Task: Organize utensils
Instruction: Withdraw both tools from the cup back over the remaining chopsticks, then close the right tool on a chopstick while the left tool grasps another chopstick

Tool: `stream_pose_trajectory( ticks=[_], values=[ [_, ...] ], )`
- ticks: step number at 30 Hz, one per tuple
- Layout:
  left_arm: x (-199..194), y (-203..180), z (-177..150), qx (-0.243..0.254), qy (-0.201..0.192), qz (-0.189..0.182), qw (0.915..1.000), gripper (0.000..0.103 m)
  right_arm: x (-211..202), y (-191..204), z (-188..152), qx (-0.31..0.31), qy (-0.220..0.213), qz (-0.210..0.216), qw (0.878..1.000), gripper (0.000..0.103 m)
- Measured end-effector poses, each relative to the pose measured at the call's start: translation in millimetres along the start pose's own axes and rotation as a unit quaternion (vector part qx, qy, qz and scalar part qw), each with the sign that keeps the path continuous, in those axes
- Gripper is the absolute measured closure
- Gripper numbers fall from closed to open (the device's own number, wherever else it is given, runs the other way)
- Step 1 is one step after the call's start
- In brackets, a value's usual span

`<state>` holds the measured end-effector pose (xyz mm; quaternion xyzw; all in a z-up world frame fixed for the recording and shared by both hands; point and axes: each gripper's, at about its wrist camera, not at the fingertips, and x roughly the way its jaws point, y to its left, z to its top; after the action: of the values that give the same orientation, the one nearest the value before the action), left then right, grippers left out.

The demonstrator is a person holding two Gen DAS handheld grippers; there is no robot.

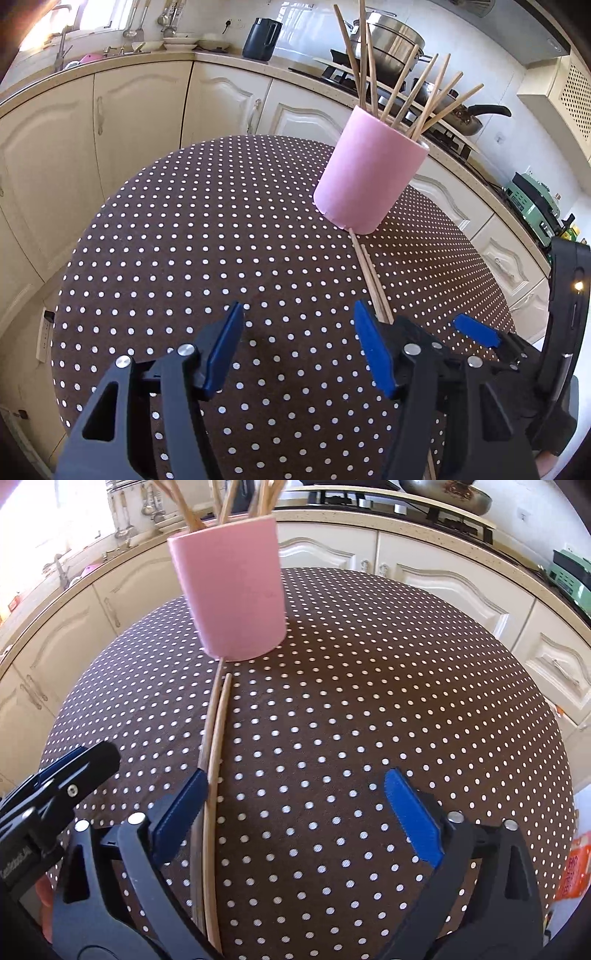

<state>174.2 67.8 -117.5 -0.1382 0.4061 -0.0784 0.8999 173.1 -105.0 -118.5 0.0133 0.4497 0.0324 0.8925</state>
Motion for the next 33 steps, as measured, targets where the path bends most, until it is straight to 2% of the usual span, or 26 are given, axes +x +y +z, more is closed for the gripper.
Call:
stream_pose_trajectory(
  ticks=[4,7,9,10,11,13,14,16,18,20,22,24,28,30,32,33],
  values=[
    [2,-2,1,0.005,0.003,0.0,1.0,0.041,8,3,7,-0.028,0.007,-0.016,0.999,0.007],
    [1,-3,1,0.006,0.003,0.0,1.0,0.041,11,2,11,-0.039,0.008,0.001,0.999,0.007],
    [1,-5,1,0.011,0.004,0.006,0.9999,0.041,12,0,13,-0.047,0.005,0.008,0.999,0.011],
    [1,-6,0,0.013,0.003,0.01,0.9999,0.041,10,0,13,-0.052,0.0,0.011,0.999,0.023],
    [0,-6,0,0.013,0.002,0.01,0.9999,0.041,7,1,13,-0.061,-0.007,0.018,0.998,0.042],
    [3,-6,0,0.013,0.007,0.005,0.9999,0.041,4,4,11,-0.075,-0.014,0.029,0.997,0.057],
    [5,-6,1,0.014,0.011,0.003,0.9998,0.041,3,5,11,-0.077,-0.015,0.031,0.996,0.069],
    [5,-6,2,0.016,0.011,0.003,0.9998,0.041,1,1,10,-0.066,-0.018,0.024,0.997,0.085],
    [4,-9,1,0.023,0.011,0.002,0.9997,0.041,-1,-14,10,-0.031,-0.018,0.051,0.998,0.087],
    [6,-13,2,0.027,0.017,-0.001,0.9995,0.041,0,-27,11,0.002,-0.018,0.077,0.997,0.095],
    [11,-19,4,0.025,0.037,-0.009,0.999,0.041,0,-38,11,0.027,-0.018,0.09,0.995,0.095],
    [14,-28,7,0.028,0.043,0.01,0.9986,0.041,2,-49,11,0.05,-0.019,0.11,0.993,0.095],
    [15,-45,13,0.028,0.049,0.018,0.9983,0.041,6,-68,9,0.091,-0.016,0.159,0.983,0.095],
    [18,-56,15,0.04,0.046,0.05,0.9969,0.041,8,-80,5,0.112,-0.015,0.185,0.976,0.095],
    [27,-67,17,0.061,0.046,0.117,0.9902,0.041,9,-91,2,0.126,-0.014,0.203,0.971,0.095],
    [31,-73,18,0.07,0.051,0.131,0.9875,0.041,9,-93,2,0.128,-0.014,0.205,0.97,0.095]
  ],
)
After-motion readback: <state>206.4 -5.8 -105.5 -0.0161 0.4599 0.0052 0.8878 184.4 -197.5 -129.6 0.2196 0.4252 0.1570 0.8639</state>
